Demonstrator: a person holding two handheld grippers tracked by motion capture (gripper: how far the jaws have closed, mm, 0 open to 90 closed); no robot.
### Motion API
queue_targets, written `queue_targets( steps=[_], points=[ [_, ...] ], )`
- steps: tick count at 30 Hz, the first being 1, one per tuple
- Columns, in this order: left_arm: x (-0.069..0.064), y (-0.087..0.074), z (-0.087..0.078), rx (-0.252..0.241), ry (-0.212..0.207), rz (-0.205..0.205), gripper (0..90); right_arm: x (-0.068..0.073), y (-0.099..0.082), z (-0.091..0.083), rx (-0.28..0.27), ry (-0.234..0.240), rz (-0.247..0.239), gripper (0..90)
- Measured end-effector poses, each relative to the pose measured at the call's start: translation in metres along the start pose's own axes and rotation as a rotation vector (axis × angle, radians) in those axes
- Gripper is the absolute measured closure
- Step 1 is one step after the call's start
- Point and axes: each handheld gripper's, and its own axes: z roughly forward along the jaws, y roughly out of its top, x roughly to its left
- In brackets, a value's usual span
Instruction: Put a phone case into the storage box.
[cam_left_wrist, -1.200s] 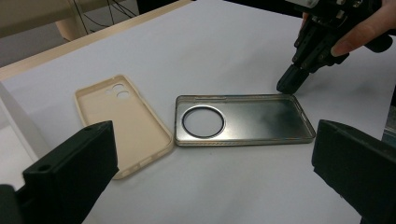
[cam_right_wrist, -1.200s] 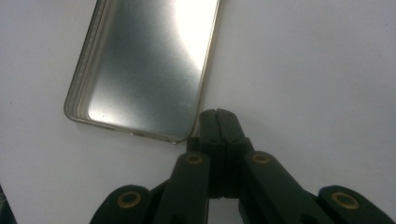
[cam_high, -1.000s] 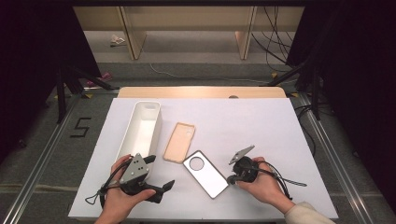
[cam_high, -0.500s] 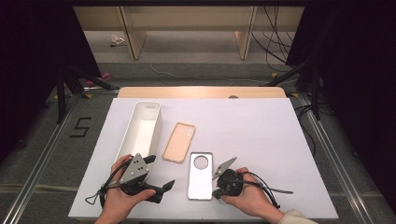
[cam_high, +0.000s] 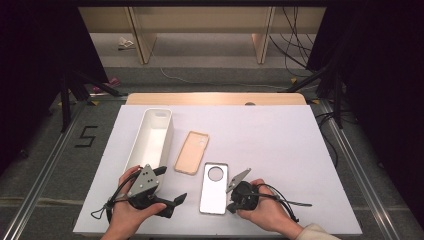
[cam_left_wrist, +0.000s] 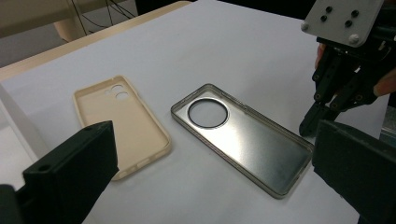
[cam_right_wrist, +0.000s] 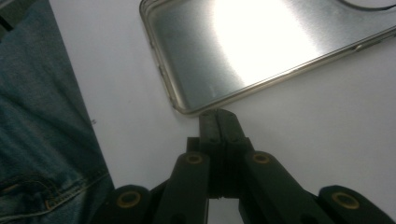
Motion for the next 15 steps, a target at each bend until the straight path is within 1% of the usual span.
queue_targets(
  steps=[1, 2, 4, 6, 7, 8, 9, 10, 12, 13, 15],
  points=[
    [0.000, 0.000, 0.000, 0.001, -0.003, 0.000, 0.0, 0.000, 0.001, -0.001, -0.001, -0.015, -0.012, 90.0],
    [0.000, 0.000, 0.000, 0.003, -0.005, 0.001, 0.0, -0.001, 0.002, -0.003, -0.003, -0.029, -0.024, 87.4],
    [0.000, 0.000, 0.001, 0.006, -0.008, 0.003, 0.0, -0.003, 0.004, -0.008, -0.006, -0.060, -0.051, 80.2],
    [0.000, 0.000, 0.001, 0.012, -0.009, 0.005, 0.0, -0.005, 0.007, -0.014, -0.021, -0.098, -0.074, 74.0],
    [0.000, 0.000, 0.001, 0.013, -0.009, 0.005, 0.0, -0.006, 0.009, -0.017, -0.037, -0.103, -0.091, 70.3],
    [0.000, 0.000, 0.001, 0.014, -0.009, 0.004, 0.0, -0.005, 0.013, -0.021, -0.045, -0.106, -0.118, 60.1],
    [-0.001, 0.000, 0.002, 0.016, -0.009, 0.004, 0.0, -0.005, 0.013, -0.021, -0.045, -0.106, -0.118, 60.1],
    [-0.001, -0.001, 0.002, 0.018, -0.010, 0.005, 0.0, -0.005, 0.015, -0.022, -0.044, -0.106, -0.139, 57.4],
    [-0.001, -0.001, 0.002, 0.024, -0.011, 0.005, 0.0, -0.003, 0.018, -0.024, -0.049, -0.100, -0.155, 51.7],
    [-0.001, -0.001, 0.003, 0.027, -0.014, 0.006, 0.0, -0.001, 0.019, -0.024, -0.044, -0.094, -0.164, 48.1],
    [-0.001, -0.001, 0.003, 0.035, -0.020, 0.008, 0.0, 0.001, 0.021, -0.023, -0.023, -0.083, -0.182, 45.1]
  ],
)
